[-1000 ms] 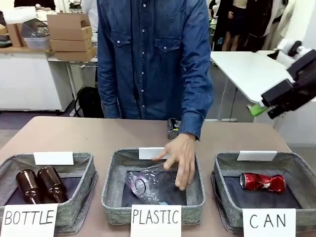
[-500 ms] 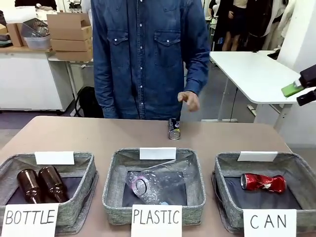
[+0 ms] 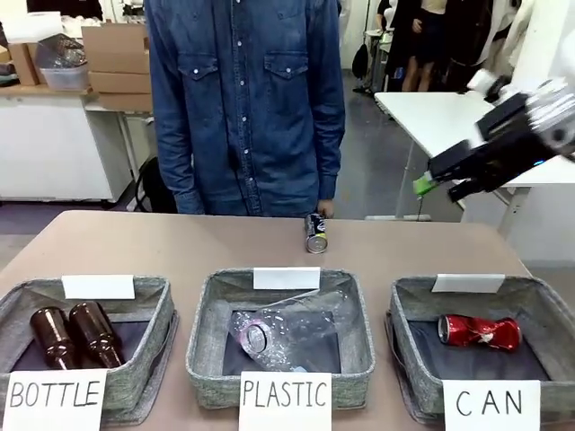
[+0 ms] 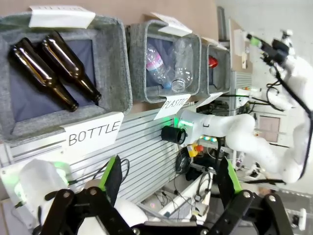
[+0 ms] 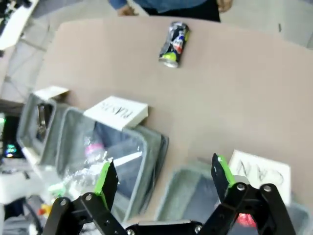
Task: Sort the can waste into the basket.
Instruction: Pick up the can waste from the table and place it in the right Fabric basket.
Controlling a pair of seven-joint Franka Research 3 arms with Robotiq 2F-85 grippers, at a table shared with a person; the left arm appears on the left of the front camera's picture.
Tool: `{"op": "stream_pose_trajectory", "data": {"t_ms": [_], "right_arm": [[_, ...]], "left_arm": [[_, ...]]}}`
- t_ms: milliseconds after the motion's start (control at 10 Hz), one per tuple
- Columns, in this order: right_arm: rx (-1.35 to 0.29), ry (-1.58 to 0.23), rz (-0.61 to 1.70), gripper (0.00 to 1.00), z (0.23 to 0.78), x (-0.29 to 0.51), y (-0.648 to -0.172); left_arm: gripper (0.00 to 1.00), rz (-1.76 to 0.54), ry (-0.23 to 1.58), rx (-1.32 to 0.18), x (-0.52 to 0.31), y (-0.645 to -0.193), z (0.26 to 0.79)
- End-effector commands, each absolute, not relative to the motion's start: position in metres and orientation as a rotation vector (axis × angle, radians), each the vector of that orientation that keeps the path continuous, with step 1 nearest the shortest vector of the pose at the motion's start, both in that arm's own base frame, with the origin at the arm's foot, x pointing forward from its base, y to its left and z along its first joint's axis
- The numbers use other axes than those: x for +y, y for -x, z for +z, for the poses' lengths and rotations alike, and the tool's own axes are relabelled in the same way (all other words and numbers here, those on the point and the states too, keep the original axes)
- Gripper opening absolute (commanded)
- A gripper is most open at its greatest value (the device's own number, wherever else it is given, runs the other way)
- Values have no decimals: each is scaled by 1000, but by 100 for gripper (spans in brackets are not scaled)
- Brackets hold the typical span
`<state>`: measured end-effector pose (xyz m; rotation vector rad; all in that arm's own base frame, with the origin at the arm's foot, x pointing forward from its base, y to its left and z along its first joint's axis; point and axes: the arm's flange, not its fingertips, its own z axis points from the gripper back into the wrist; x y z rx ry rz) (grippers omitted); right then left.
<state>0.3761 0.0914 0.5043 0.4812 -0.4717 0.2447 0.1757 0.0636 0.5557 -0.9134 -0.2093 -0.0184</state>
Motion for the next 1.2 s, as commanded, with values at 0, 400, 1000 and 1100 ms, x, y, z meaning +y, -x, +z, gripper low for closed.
{"op": "stream_pose_trajectory", "data": {"t_ms": [0, 400, 1000, 1100], "right_arm": [[-437, -482, 193, 100, 479, 145, -455], [-394, -449, 205, 100, 434, 187, -472], [-321, -266, 136, 100, 413, 236, -512], [-286, -236, 108, 100, 408, 243, -519]], "left_arm": [[100, -11, 920, -206, 62, -175, 558], [100, -11, 920, -206, 62, -175, 558], [100, -11, 920, -206, 62, -175, 558], [100, -11, 920, -206, 62, -175, 558]]}}
